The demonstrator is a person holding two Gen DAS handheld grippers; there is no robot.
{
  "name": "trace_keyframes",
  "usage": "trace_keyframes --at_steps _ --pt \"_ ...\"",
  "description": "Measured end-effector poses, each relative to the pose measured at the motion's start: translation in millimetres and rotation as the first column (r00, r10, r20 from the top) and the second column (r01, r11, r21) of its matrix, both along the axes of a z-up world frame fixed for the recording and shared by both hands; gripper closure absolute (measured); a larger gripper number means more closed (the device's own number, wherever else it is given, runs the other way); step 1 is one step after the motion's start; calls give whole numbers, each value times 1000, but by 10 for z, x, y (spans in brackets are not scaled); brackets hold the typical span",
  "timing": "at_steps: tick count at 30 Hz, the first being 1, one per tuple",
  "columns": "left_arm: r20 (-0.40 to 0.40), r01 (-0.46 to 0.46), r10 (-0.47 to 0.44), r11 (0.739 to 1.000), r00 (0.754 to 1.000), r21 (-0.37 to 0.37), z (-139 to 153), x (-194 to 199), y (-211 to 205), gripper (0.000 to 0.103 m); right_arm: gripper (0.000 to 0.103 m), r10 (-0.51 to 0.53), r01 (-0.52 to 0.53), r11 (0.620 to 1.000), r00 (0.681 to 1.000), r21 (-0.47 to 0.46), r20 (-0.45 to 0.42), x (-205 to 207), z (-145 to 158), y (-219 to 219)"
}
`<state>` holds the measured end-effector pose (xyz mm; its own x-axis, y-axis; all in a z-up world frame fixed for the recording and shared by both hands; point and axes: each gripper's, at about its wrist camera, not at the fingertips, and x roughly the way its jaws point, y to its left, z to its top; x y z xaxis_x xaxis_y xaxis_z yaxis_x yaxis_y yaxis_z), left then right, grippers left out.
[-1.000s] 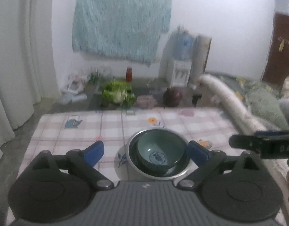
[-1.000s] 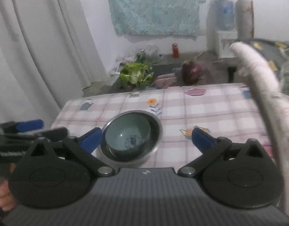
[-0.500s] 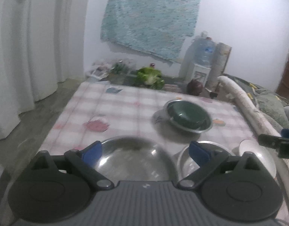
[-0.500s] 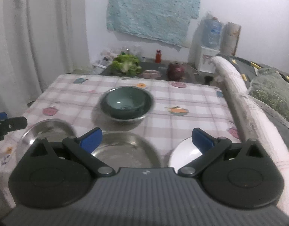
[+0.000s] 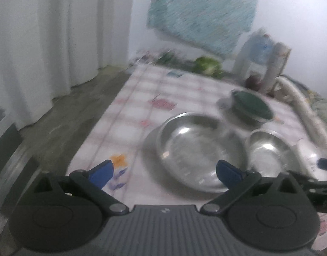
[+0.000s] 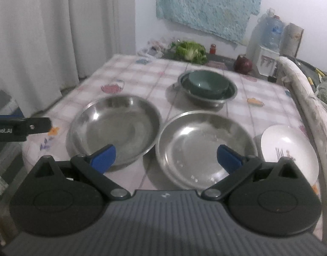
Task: Organize plates and bowls
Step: 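Move both grippers to the rim of the front large steel plate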
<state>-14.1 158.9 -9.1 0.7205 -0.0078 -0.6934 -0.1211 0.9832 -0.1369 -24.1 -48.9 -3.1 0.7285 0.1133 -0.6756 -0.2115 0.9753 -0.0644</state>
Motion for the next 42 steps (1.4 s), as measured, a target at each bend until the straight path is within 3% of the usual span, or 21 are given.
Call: trace_keyframes --at_steps 3,5,9,12,14,19,22,24,28,31,33,35,39,41,42 --pt "-52 -23 20 997 998 -69 -136 -19 170 0 1 -24 23 997 1000 -70 -1 -20 -129 136" --pt "-71 -26 19 994 997 -103 -217 -49 231 0 1 -42 41 998 999 -54 -18 -28 -232 137" --pt "-112 -5 -3 997 994 -72 -345 -87 227 0 1 -86 93 991 993 98 -80 -14 -439 -123" --pt "-138 16 -26 997 990 -73 -397 -92 198 0 1 -132 153 957 986 247 -99 -56 -532 -367" --pt "-130 31 -43 996 991 -89 -405 -89 163 0 1 -149 161 931 987 327 -62 -95 -575 -479" --pt "-46 95 -101 987 994 -127 -361 26 -20 0 1 -110 128 906 992 404 -67 -63 -680 -514" --pt "7 111 -111 990 994 -88 -338 124 -144 0 4 -89 106 905 994 412 -60 -22 -675 -472" --pt "26 107 -106 994 994 -18 -354 226 -239 2 7 -94 108 911 994 398 -56 24 -655 -441" --pt "17 85 -87 991 996 101 -419 429 -359 8 22 -86 111 907 993 405 -79 136 -650 -382" --pt "5 59 -60 992 998 114 -466 543 -345 9 34 -60 103 900 992 424 -113 231 -684 -327" --pt "-5 38 -37 992 999 116 -510 606 -313 15 37 -37 98 889 989 448 -143 288 -725 -292" --pt "-24 29 -26 994 999 109 -564 672 -270 27 41 -21 105 877 983 469 -180 341 -780 -255" --pt "-74 41 -35 996 997 82 -703 797 -183 43 50 -9 116 878 974 465 -226 448 -881 -156" --pt "-104 39 -32 997 994 65 -763 840 -145 63 54 -5 118 873 972 474 -234 496 -905 -136" --pt "-115 41 -35 998 993 55 -780 845 -132 67 55 -7 120 872 972 475 -233 516 -911 -133"
